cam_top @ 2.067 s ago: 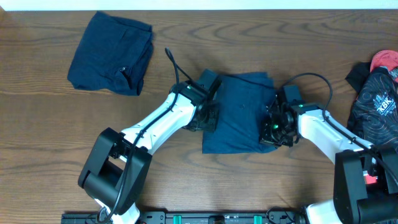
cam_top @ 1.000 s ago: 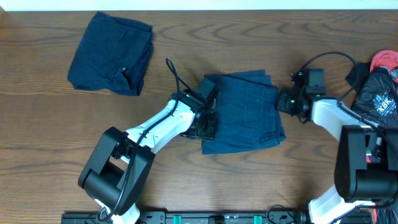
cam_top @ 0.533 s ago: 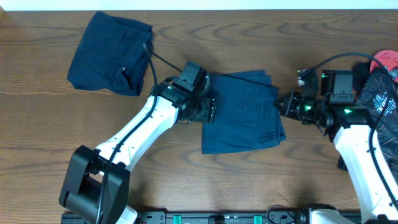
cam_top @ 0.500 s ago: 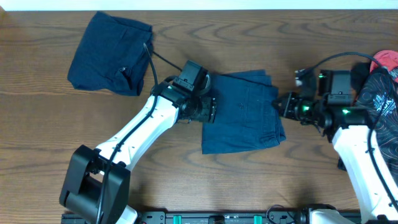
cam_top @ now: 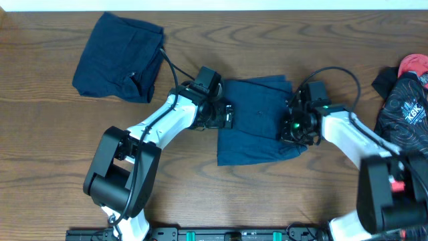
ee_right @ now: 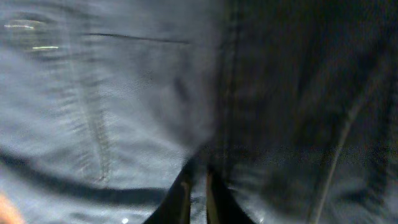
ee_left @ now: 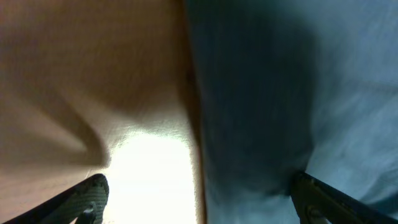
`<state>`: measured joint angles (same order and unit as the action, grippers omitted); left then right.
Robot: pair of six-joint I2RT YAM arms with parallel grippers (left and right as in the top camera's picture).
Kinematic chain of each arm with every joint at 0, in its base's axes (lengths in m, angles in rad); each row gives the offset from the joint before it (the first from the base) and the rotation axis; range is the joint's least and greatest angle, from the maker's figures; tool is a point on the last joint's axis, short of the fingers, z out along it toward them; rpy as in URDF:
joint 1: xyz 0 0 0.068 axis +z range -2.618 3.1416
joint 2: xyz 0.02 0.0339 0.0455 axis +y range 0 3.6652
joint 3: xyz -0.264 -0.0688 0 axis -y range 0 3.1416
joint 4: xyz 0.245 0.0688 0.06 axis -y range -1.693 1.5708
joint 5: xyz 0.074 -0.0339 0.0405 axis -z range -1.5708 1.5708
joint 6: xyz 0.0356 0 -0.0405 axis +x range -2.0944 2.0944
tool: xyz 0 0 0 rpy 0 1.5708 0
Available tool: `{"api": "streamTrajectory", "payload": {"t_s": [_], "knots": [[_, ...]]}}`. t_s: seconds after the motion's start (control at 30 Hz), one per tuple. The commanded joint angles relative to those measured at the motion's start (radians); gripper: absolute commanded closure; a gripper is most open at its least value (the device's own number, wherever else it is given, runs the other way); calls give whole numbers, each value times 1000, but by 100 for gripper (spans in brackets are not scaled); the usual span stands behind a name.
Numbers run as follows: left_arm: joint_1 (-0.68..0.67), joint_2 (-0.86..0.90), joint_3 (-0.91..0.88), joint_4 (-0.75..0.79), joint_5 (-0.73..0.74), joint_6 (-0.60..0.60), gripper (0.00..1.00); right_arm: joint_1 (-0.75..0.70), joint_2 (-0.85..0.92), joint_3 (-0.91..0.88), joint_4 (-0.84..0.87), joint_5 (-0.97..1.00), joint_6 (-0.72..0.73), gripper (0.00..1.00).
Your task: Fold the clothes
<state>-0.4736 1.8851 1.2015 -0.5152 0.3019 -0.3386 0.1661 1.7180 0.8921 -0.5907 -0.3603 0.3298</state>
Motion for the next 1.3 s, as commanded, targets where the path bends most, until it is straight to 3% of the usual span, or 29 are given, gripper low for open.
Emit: {"api": "streamTrajectory", "payload": {"t_s": [0.0,0.3,0.53,0.67,0.73,0.8,0.9,1.07,1.27], "knots": [[4,21,9,35,54,14,5,5,87,-8,-3,11,15,94],[22,26,9,-109,95,13,8,5,120,-8,-7,11,13,94],[161,-110,9,-299,183,42,8,5,65,-4,-23,-89,-80,94],[148,-162,9,-346,226,107,26,5,28,-4,-50,-123,-105,92],[116,-165,8,-360,226,117,44,2,-8,-4,-21,-123,-141,89],[70,-165,-5,-343,219,121,69,-10,-64,0,24,-150,-180,88],[4,-164,-25,-330,155,115,93,-42,-146,5,88,-168,-173,87],[-85,-164,-93,-278,89,40,94,-117,-219,5,215,-83,-68,87],[-124,-164,-266,13,88,-104,94,-125,-127,3,354,-28,-62,86]]}}
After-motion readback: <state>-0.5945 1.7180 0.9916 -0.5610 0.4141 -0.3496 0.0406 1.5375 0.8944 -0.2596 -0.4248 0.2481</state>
